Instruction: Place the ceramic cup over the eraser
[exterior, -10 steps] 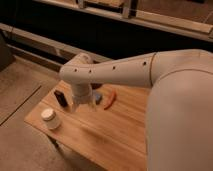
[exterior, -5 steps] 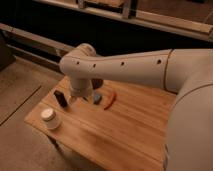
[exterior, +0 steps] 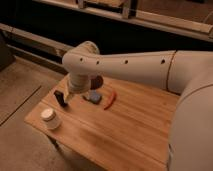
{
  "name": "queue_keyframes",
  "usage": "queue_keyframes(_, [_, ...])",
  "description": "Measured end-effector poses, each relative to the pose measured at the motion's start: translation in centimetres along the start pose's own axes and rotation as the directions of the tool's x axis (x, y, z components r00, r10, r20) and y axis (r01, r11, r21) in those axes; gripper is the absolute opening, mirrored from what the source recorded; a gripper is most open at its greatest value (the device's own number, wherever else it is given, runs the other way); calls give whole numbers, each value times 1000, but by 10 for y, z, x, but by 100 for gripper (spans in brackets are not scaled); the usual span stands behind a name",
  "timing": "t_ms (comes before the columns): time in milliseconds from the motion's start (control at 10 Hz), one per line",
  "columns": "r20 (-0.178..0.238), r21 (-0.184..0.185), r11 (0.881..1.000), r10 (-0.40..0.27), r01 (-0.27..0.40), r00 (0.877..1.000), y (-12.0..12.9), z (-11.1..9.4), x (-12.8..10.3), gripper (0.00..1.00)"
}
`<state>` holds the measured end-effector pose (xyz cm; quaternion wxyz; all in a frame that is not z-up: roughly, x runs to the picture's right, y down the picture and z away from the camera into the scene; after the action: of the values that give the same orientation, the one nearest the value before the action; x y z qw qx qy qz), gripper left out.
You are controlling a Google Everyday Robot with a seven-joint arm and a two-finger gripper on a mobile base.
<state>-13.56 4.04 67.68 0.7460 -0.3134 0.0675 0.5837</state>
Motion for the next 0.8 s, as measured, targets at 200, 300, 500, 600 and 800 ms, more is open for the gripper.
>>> queue_keyframes(200, [-10, -46, 998, -31, 30, 999, -4, 7, -9, 65])
queue_keyframes(300, [-17, -50, 998, -41, 40, 999, -7, 10, -13, 65])
queue_keyframes(500, [-34, -43, 995, -92, 90, 995, -8, 16, -29, 65])
queue_keyframes(600, [-42, -33, 993, -113, 111, 993, -6, 17, -34, 65])
queue_keyframes(800, [-51, -22, 990, -138, 137, 989, 0, 17, -38, 65])
